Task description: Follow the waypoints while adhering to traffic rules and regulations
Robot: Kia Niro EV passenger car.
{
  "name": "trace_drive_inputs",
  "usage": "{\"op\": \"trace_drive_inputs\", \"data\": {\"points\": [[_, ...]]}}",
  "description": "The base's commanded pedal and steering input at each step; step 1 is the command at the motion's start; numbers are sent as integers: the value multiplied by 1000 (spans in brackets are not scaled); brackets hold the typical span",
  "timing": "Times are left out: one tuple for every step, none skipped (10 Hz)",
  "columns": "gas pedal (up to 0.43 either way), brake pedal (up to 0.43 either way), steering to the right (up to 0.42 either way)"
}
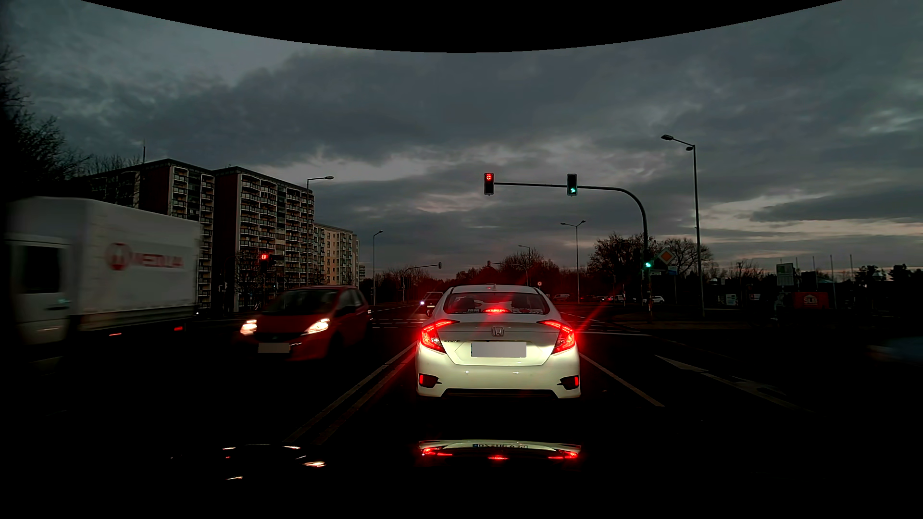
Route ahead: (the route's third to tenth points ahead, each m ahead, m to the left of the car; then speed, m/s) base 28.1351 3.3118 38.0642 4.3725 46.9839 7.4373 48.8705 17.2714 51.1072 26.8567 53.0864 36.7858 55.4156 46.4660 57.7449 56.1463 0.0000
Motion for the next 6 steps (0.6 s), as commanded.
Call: {"op": "trace_drive_inputs", "data": {"points": [[0, 335, -5], [0, 329, -5], [0, 329, -5], [0, 329, -5], [0, 329, -5], [0, 335, -5]]}}
